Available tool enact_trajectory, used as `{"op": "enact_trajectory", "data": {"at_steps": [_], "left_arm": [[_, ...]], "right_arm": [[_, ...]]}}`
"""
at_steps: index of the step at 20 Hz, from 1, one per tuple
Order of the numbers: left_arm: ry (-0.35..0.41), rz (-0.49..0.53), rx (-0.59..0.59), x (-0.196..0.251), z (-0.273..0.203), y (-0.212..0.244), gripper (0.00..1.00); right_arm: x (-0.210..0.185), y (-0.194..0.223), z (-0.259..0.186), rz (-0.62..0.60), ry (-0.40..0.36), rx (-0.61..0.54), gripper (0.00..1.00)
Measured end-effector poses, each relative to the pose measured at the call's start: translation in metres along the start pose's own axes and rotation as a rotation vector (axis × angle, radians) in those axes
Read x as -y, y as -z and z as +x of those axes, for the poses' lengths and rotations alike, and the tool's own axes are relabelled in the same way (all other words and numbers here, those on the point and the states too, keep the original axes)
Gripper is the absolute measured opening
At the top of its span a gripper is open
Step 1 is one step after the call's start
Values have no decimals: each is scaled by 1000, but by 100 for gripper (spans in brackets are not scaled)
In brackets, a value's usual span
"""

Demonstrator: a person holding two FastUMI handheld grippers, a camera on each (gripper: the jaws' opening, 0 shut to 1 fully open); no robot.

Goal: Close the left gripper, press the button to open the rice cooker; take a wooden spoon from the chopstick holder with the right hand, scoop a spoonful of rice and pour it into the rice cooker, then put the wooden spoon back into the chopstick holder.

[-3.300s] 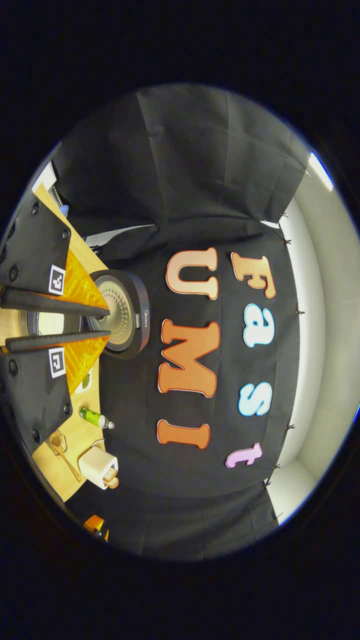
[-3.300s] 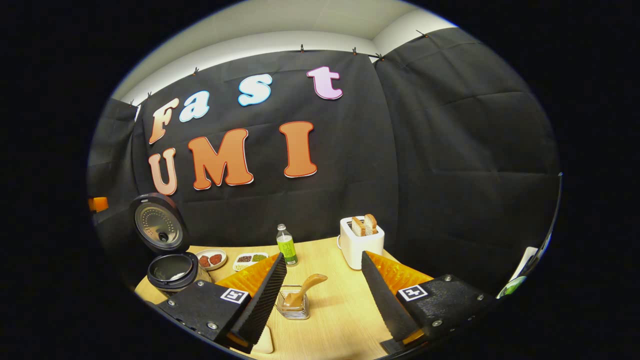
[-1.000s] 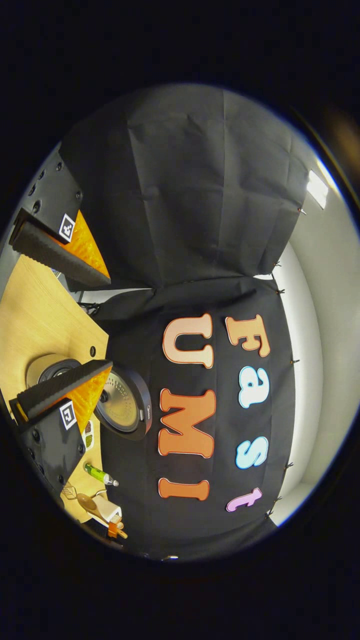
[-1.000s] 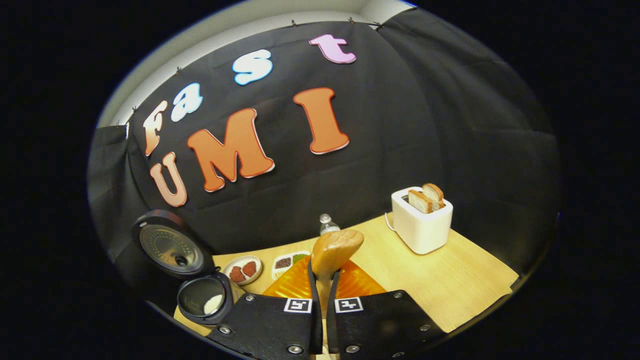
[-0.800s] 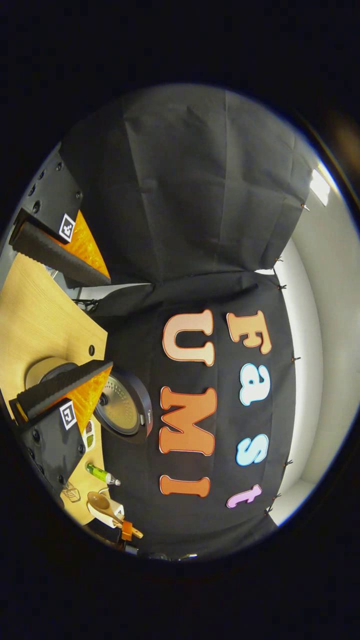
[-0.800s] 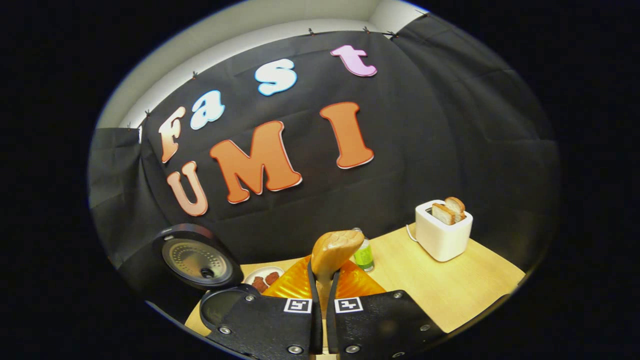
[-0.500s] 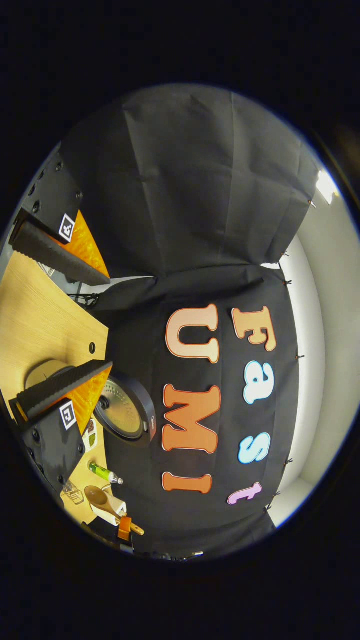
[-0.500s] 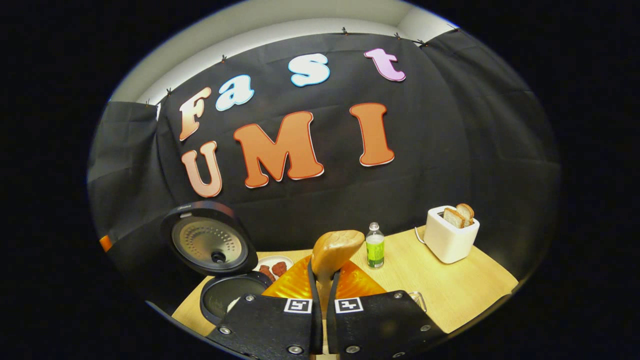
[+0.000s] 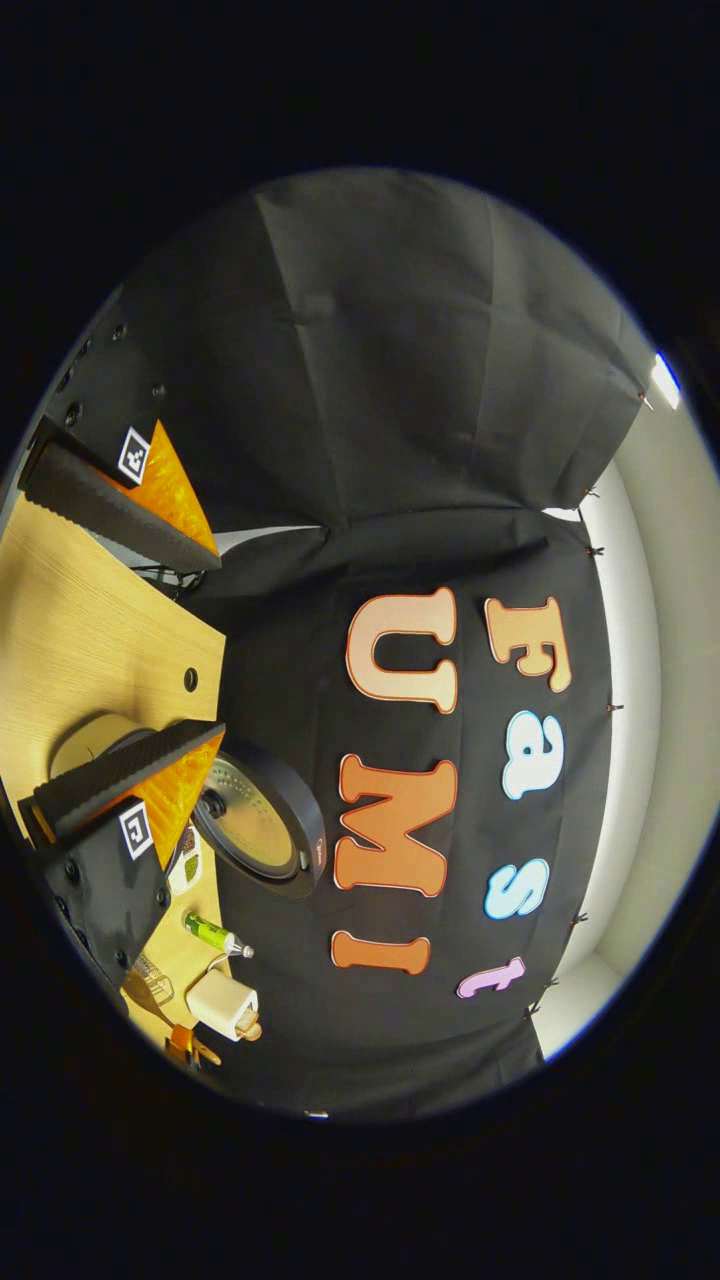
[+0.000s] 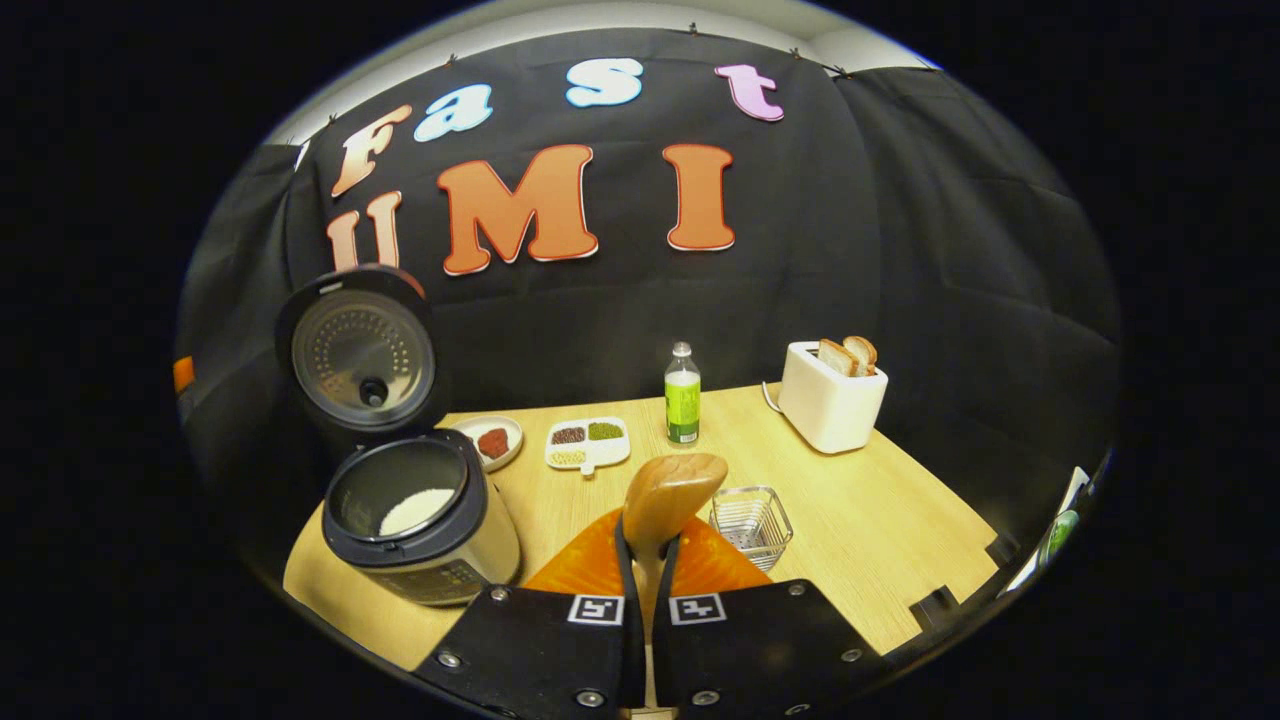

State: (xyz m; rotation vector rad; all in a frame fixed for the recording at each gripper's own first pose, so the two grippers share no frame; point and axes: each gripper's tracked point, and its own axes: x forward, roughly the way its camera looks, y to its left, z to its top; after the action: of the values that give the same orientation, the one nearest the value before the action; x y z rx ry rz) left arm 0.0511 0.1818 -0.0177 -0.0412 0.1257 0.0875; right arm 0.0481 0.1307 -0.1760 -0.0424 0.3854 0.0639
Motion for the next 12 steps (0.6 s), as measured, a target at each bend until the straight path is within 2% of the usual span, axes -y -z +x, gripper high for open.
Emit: {"op": "enact_trajectory", "data": {"at_steps": [4,8,12], "left_arm": [[20,2,-21,-1,9,7,97],[12,13,-32,-12,14,10,98],[10,-5,-43,-20,15,16,97]], "right_arm": [[0,52,5,-85,48,-81,2],[-22,65,0,-226,86,-61,2],[-59,77,-5,-91,49,-112,2]]}}
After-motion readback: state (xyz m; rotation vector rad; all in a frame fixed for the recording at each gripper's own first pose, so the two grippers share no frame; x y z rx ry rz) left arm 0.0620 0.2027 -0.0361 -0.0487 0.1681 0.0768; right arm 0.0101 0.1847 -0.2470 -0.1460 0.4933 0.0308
